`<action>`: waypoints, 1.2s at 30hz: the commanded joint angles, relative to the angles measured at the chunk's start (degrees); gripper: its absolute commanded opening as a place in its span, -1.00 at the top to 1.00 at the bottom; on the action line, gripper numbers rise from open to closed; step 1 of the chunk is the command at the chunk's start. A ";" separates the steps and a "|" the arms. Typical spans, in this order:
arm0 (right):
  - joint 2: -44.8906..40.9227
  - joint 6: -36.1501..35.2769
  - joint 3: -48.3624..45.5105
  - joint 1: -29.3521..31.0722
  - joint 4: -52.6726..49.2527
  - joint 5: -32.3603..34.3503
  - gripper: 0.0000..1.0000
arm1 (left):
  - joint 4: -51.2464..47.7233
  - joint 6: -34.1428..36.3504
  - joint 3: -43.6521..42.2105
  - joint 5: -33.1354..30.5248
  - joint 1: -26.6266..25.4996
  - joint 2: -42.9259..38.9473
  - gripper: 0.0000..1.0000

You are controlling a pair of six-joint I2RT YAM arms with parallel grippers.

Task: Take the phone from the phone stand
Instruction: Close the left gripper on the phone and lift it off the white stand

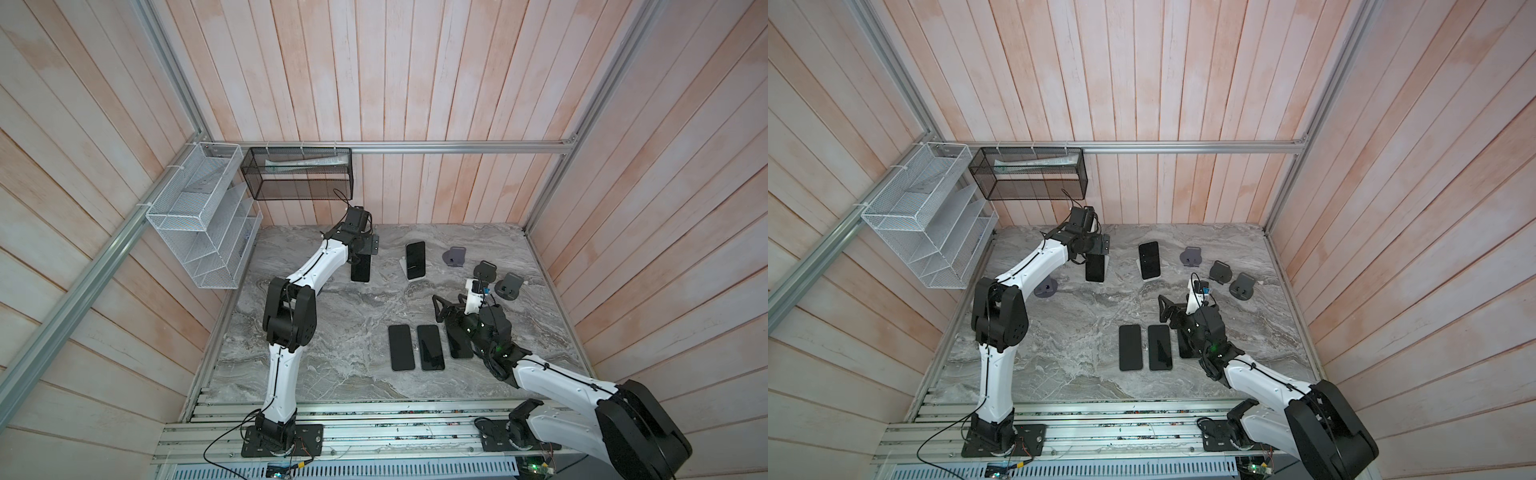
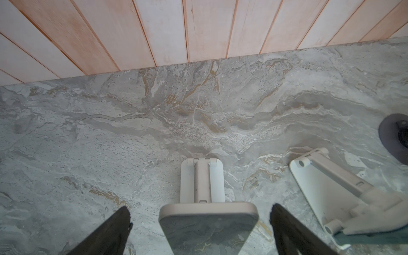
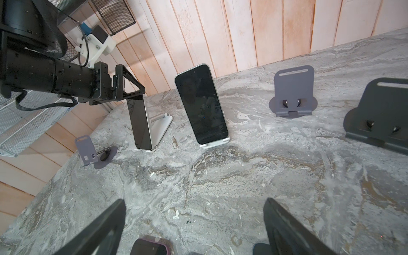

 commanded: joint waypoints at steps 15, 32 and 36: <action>2.99 -0.82 2.97 1.07 -1.74 1.15 -0.95 | 0.16 -2.35 0.32 -1.51 -0.15 3.48 -0.81; 2.91 -0.91 3.10 1.48 -1.92 2.33 -0.96 | 2.71 -0.81 -3.65 -2.11 -0.15 1.83 -0.42; 2.86 -0.91 3.03 1.58 -1.92 2.35 -0.95 | 4.68 -0.28 -6.74 -2.41 -0.15 -1.26 -0.37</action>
